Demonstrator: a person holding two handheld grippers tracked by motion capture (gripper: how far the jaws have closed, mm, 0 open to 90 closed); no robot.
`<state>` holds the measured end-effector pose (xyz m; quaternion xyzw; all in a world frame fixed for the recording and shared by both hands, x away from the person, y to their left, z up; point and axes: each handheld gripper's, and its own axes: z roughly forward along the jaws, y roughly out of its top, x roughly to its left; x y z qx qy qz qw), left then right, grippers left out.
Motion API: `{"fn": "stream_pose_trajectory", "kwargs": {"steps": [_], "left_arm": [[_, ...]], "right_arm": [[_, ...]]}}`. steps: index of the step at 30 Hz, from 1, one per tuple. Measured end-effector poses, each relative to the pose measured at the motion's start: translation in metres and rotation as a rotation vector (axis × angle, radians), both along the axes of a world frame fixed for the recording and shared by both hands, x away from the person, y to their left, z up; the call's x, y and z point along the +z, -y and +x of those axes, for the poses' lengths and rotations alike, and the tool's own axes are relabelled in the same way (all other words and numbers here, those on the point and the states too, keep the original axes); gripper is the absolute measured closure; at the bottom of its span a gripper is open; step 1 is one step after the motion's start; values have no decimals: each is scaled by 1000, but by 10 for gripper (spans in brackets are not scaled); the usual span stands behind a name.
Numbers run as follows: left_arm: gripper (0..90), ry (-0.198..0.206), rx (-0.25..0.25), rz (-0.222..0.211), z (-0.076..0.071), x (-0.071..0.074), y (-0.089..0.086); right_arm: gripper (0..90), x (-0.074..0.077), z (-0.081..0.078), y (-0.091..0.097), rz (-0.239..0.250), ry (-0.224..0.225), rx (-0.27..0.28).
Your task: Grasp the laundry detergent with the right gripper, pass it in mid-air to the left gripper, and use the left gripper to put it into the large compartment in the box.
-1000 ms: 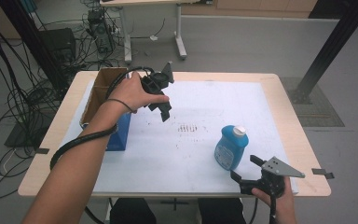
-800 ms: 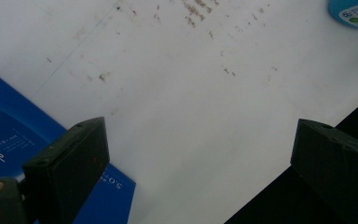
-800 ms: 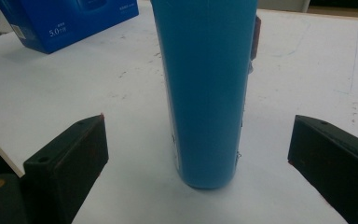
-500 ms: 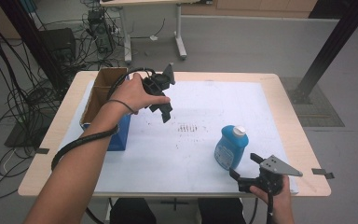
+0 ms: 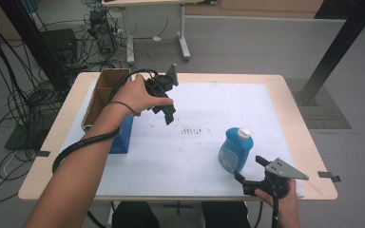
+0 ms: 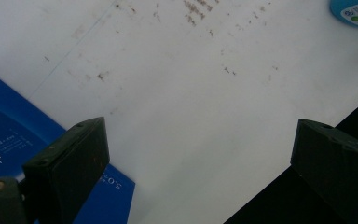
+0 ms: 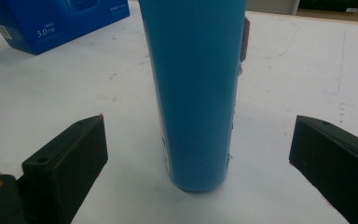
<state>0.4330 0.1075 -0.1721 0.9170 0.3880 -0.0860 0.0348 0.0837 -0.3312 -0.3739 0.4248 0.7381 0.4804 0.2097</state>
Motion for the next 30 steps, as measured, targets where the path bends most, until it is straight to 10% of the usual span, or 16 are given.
{"fn": "stream_pose_trajectory", "kwargs": {"steps": [30], "left_arm": [[47, -4, -5, 2, 1, -1, 1]], "right_arm": [[43, 0, 1, 1, 5, 4, 5]]}}
